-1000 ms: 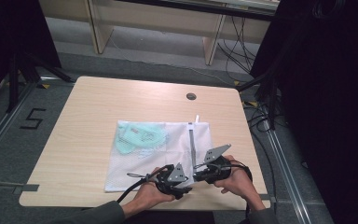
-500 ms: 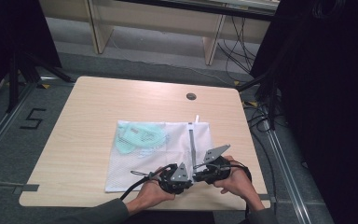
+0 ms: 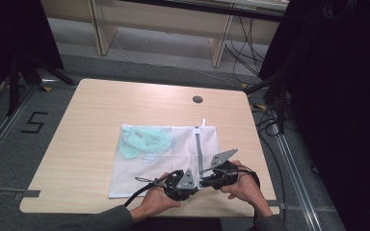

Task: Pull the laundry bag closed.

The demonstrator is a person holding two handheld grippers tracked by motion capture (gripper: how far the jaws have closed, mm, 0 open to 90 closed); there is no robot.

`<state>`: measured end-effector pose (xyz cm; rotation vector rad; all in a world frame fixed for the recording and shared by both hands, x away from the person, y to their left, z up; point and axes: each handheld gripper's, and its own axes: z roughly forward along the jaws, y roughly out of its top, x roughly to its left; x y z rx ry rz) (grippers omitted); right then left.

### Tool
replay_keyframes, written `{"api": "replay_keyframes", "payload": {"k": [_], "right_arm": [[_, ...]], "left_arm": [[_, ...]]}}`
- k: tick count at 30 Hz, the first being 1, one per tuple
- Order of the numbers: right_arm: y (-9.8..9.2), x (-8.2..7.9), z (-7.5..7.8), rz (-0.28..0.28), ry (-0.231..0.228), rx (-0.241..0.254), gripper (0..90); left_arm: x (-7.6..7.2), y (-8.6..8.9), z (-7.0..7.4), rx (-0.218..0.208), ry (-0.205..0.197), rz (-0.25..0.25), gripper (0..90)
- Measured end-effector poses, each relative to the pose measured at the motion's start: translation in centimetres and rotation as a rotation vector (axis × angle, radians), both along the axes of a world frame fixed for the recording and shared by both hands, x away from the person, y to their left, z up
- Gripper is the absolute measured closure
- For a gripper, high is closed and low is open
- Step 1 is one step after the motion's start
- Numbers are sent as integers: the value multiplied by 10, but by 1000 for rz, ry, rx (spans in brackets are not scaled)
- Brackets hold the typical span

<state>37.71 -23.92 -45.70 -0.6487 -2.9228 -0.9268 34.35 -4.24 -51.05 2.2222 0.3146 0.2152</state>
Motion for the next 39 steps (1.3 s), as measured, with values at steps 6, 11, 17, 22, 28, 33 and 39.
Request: {"api": "replay_keyframes", "payload": {"k": [6, 11, 17, 22, 28, 33, 39], "right_arm": [[2, 2, -4, 1, 4, -12, 866], [3, 6, -8, -5, 5, -25, 866], [3, 9, -11, -1, 12, -35, 866], [5, 10, -13, -2, 19, -30, 866], [5, 12, -15, -17, 35, -47, 866], [4, 17, -17, -26, 4, -56, 866], [4, 23, -20, -29, -9, -61, 866]], "left_arm": [[-1, -1, -2, 8, 1, -1, 890], [-2, 0, -1, 6, 9, -3, 891], [-2, 0, -3, -3, 30, -15, 890], [-1, 2, -3, 11, 17, -10, 891], [-2, 3, -3, 0, 35, -6, 891], [-3, 2, -3, -11, 41, -6, 891], [-4, 3, -3, 2, 37, -19, 891]]}}
